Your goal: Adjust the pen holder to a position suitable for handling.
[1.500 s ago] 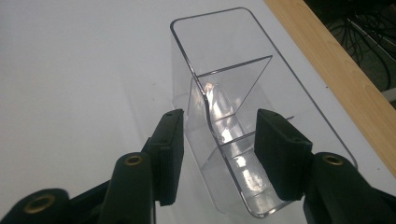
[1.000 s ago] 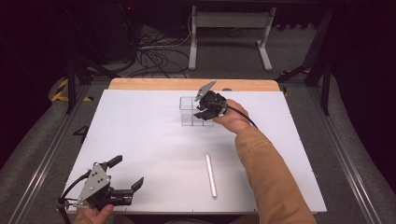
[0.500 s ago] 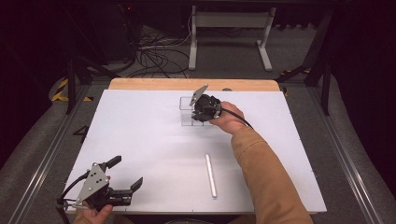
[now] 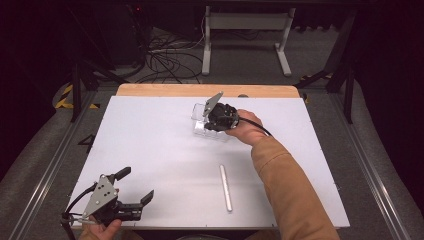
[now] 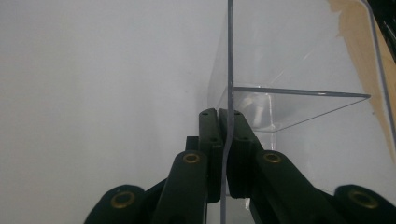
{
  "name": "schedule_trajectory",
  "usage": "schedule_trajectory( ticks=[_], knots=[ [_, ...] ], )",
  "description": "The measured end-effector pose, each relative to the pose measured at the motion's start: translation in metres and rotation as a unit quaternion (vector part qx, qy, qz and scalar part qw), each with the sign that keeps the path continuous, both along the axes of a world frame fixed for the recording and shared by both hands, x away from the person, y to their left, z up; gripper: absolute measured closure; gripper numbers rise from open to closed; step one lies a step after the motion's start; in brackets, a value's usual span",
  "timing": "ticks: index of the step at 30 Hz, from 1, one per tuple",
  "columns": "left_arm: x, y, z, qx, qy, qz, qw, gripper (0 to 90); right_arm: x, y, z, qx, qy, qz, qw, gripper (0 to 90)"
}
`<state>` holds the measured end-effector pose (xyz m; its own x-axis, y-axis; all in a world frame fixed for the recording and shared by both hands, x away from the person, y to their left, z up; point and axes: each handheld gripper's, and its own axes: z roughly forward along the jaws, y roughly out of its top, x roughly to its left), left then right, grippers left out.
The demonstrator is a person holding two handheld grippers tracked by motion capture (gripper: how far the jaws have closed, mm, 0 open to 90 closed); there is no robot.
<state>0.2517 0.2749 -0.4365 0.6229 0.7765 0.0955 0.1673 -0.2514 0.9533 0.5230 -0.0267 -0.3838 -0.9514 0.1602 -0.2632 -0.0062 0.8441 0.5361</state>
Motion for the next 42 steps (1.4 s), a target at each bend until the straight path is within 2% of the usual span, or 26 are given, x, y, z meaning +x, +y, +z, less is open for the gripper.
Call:
schedule_trajectory(
  ticks=[1,5,8,11,14,17,19,30,42],
  knots=[
    [0.0,0.0,0.0,0.0,0.0,-0.001,1.0,3.8,-0.007,0.0,0.007,0.01,0.002,0.011,0.9999,87.2],
    [0.0,-0.002,0.0,-0.002,-0.001,-0.001,1.0,3.8,-0.027,0.003,0.018,0.015,0.006,0.051,0.9986,87.1],
    [0.0,-0.003,0.0,0.0,0.0,-0.002,1.0,3.8,-0.041,0.008,0.023,0.015,0.021,0.062,0.9977,86.9],
    [0.0,-0.003,0.0,-0.002,0.001,-0.003,1.0,3.8,-0.053,0.014,0.023,0.006,0.034,0.066,0.9972,86.9],
    [0.001,-0.004,0.0,0.001,0.001,-0.004,1.0,3.8,-0.059,0.019,0.021,0.009,0.054,0.067,0.9963,87.2],
    [0.0,-0.003,0.0,0.001,0.002,-0.005,1.0,3.8,-0.062,0.023,0.018,0.007,0.06,0.07,0.9957,87.2],
    [0.001,-0.003,0.0,0.0,0.003,-0.005,1.0,3.8,-0.069,0.029,0.011,-0.004,0.066,0.078,0.9948,87.3],
    [0.001,-0.004,0.0,-0.001,0.001,-0.005,1.0,3.8,-0.076,0.038,-0.006,-0.021,0.082,0.075,0.9936,87.2],
    [0.002,-0.005,-0.001,0.001,0.001,-0.006,1.0,3.8,-0.079,0.036,-0.009,-0.027,0.069,0.096,0.9926,87.1]
  ],
)
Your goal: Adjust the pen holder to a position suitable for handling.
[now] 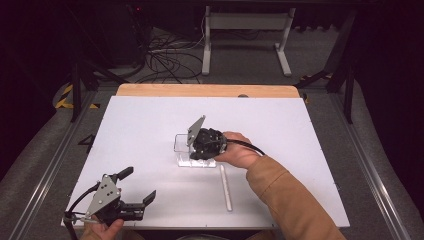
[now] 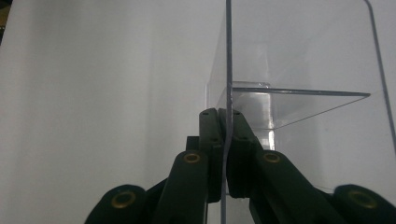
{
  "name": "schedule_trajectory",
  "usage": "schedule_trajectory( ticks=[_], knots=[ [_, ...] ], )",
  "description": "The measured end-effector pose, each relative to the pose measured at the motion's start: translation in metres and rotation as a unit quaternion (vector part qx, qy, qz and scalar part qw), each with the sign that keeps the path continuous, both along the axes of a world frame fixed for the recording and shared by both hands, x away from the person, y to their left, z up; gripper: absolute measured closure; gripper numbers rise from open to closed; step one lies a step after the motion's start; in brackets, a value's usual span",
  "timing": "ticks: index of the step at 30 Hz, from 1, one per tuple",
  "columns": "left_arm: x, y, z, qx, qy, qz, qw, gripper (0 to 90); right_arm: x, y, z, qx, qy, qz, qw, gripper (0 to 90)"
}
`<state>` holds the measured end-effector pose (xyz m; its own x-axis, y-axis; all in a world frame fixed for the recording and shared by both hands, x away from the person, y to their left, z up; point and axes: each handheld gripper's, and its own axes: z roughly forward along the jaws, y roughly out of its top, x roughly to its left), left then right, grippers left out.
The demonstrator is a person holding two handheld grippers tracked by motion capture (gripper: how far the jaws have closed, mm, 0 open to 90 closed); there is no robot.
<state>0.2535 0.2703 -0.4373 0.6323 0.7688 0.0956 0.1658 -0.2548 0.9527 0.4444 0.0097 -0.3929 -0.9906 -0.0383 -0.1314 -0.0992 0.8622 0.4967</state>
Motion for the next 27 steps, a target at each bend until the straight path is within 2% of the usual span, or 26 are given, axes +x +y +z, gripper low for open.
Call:
schedule_trajectory(
  ticks=[8,10,13,15,18,19,20,21,22,23,25,27],
  knots=[
    [0.0,-0.001,0.0,-0.002,0.005,-0.001,1.0,3.8,0.002,-0.001,0.0,0.003,0.003,0.003,1.0,86.5],
    [0.001,-0.001,0.0,0.001,0.001,-0.001,1.0,3.8,0.002,-0.001,0.0,0.003,0.003,0.003,1.0,86.1],
    [0.001,-0.001,0.001,0.002,0.002,-0.002,1.0,3.8,0.0,-0.004,0.002,0.015,0.004,-0.007,0.9999,74.1],
    [0.002,0.0,0.001,0.0,0.0,0.0,1.0,3.8,-0.002,-0.008,0.009,0.039,0.0,-0.018,0.9991,64.1],
    [0.003,0.003,0.002,-0.004,0.001,0.006,1.0,3.8,-0.007,-0.021,0.023,0.097,0.006,-0.038,0.9946,49.4],
    [0.003,0.003,0.002,-0.004,0.001,0.006,1.0,3.8,-0.007,-0.021,0.023,0.097,0.006,-0.038,0.9946,49.4],
    [0.004,0.005,0.003,-0.004,-0.002,0.008,1.0,3.8,-0.013,-0.031,0.032,0.136,0.0,-0.052,0.9894,42.2],
    [0.004,0.007,0.004,-0.006,-0.002,0.009,0.9999,3.8,-0.013,-0.031,0.032,0.136,0.0,-0.052,0.9894,42.2],
    [0.005,0.009,0.004,-0.012,-0.001,0.013,0.9998,3.8,-0.019,-0.041,0.04,0.168,-0.005,-0.067,0.9835,36.7],
    [0.005,0.01,0.004,-0.02,0.004,0.015,0.9997,3.8,-0.019,-0.041,0.04,0.168,-0.005,-0.067,0.9835,36.7],
    [0.007,0.013,0.005,-0.019,0.0,0.016,0.9997,3.8,-0.024,-0.05,0.046,0.194,-0.01,-0.079,0.9779,33.2],
    [0.008,0.013,0.006,-0.021,-0.003,0.017,0.9996,3.8,-0.028,-0.057,0.049,0.208,-0.013,-0.089,0.974,31.2]
  ],
)
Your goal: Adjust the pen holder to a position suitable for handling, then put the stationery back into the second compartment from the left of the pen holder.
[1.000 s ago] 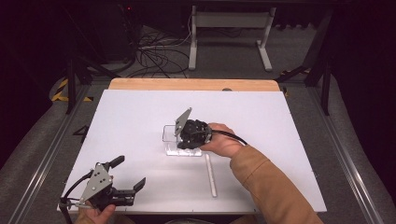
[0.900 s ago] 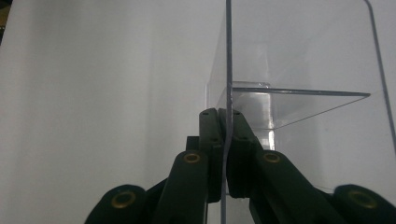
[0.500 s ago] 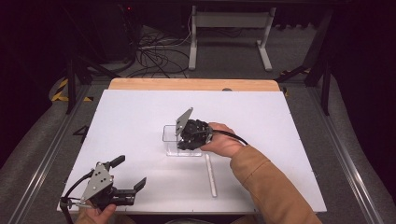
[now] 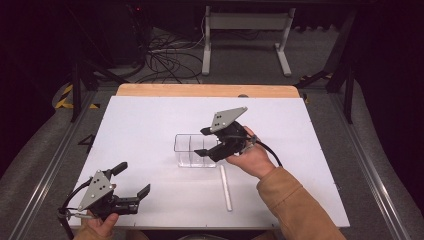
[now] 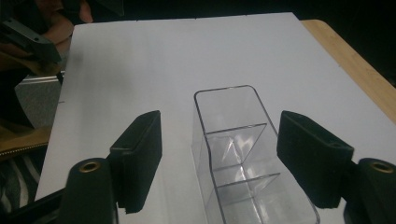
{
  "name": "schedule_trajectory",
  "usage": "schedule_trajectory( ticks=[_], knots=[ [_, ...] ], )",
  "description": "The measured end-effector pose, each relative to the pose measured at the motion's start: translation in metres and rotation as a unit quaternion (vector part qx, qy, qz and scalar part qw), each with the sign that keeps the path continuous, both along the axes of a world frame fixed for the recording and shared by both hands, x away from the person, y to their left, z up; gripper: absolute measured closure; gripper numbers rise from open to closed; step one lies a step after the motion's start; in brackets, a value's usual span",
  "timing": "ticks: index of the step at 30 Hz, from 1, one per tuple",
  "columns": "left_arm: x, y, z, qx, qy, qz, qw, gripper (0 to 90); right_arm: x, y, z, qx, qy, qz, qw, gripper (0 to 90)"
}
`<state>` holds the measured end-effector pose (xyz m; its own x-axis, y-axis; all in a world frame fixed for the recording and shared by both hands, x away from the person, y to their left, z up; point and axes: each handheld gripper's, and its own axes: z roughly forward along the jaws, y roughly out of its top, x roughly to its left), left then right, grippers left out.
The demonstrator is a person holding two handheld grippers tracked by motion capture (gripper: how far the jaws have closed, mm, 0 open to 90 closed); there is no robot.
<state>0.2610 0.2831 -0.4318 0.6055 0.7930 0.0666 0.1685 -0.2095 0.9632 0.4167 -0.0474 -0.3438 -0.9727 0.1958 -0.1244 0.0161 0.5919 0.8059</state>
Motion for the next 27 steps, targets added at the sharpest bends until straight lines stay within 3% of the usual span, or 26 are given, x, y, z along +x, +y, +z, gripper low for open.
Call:
schedule_trajectory(
  ticks=[5,11,18,23,27],
  knots=[
    [0.001,-0.002,0.0,0.009,-0.001,-0.005,0.9999,3.8,-0.009,-0.015,0.004,0.024,-0.009,-0.019,0.9995,23.8],
    [0.003,-0.002,0.001,0.005,-0.003,-0.003,1.0,3.8,-0.018,-0.03,0.01,0.054,-0.022,-0.037,0.9976,16.9],
    [0.003,-0.002,0.001,0.01,-0.005,-0.003,0.9999,3.8,-0.019,-0.038,0.012,0.074,-0.011,-0.056,0.9956,8.2],
    [0.001,-0.001,0.001,0.013,-0.004,-0.003,0.9999,3.8,-0.026,-0.042,0.009,0.071,-0.003,-0.063,0.9954,8.1],
    [-0.001,0.001,0.002,0.011,-0.005,-0.006,0.9999,3.8,-0.038,-0.053,0.009,0.088,-0.016,-0.087,0.9921,8.6]
  ],
)
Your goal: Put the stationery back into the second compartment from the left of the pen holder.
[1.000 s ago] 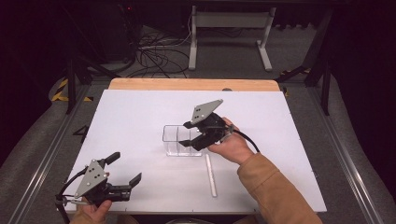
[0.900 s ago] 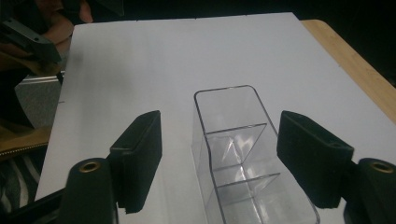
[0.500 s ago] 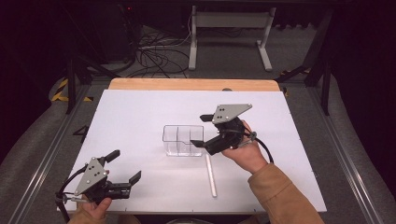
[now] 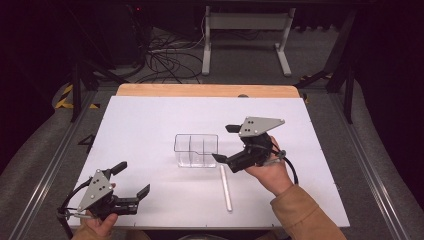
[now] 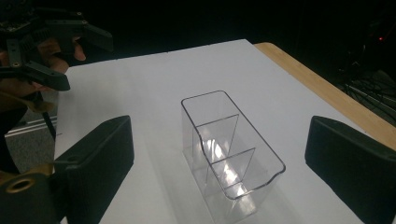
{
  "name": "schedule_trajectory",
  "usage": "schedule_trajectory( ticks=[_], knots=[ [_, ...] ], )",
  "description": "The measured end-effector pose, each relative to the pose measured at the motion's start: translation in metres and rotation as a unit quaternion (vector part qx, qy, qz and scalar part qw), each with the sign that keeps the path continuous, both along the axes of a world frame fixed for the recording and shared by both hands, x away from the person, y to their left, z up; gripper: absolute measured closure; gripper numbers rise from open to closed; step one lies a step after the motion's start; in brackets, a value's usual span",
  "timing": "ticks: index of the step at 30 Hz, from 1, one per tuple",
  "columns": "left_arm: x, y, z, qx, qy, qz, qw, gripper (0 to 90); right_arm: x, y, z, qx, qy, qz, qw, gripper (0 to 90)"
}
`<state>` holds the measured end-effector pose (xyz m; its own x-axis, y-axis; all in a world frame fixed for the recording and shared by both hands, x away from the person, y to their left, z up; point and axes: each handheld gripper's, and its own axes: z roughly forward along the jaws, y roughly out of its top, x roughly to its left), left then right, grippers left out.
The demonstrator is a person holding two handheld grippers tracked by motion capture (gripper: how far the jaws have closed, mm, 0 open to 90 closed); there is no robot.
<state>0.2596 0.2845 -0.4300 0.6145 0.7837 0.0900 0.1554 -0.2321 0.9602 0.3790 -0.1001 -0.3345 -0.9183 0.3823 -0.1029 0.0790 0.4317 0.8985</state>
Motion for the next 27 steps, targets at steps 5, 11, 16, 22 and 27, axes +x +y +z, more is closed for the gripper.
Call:
schedule_trajectory(
  ticks=[5,11,16,22,27],
  knots=[
    [-0.002,-0.001,-0.001,0.005,0.0,-0.008,1.0,3.8,-0.006,-0.012,-0.004,0.015,0.04,0.0,0.9991,16.5],
    [-0.003,0.0,-0.003,0.003,0.003,-0.008,1.0,3.8,-0.017,-0.016,-0.012,-0.006,0.044,0.003,0.999,17.6],
    [-0.002,0.001,-0.002,0.005,0.001,-0.007,1.0,3.8,-0.008,-0.019,-0.019,-0.023,0.145,0.041,0.9883,17.1],
    [-0.003,-0.001,-0.003,0.004,0.001,-0.005,1.0,3.8,-0.015,-0.022,-0.026,-0.036,0.12,0.016,0.992,14.5],
    [-0.003,-0.001,-0.003,0.005,-0.002,-0.003,1.0,3.8,-0.024,-0.019,-0.033,-0.05,0.103,-0.019,0.9932,10.7]
  ],
)
